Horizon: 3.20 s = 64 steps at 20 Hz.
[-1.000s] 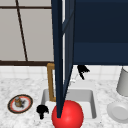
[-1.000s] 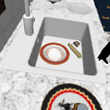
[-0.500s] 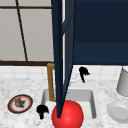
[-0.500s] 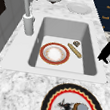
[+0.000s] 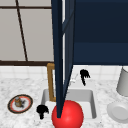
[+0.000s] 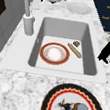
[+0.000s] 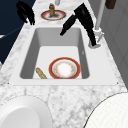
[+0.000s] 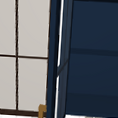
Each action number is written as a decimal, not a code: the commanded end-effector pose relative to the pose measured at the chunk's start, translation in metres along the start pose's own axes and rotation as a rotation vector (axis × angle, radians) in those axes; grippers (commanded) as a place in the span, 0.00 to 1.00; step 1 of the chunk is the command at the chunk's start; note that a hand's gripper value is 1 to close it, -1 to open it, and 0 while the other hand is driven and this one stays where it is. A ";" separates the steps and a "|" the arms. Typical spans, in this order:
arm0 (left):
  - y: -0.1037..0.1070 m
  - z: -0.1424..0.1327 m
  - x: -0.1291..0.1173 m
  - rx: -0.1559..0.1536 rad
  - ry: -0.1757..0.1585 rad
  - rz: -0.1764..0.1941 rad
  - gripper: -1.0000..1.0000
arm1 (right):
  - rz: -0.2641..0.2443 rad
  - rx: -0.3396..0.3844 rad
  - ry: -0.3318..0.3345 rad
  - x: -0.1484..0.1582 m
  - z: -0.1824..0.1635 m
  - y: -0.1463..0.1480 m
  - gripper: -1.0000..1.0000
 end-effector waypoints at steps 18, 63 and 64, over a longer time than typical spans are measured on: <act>0.000 0.000 0.000 0.000 0.000 0.000 0.50 | -0.040 -0.039 -0.056 -0.036 0.096 0.082 0.00; 0.000 0.000 0.000 0.000 0.000 0.000 0.50 | -0.101 -0.232 -0.318 -0.093 0.221 0.286 0.00; 0.000 0.000 0.000 0.000 0.000 0.000 0.50 | -0.101 -0.233 -0.323 -0.096 0.225 0.292 0.00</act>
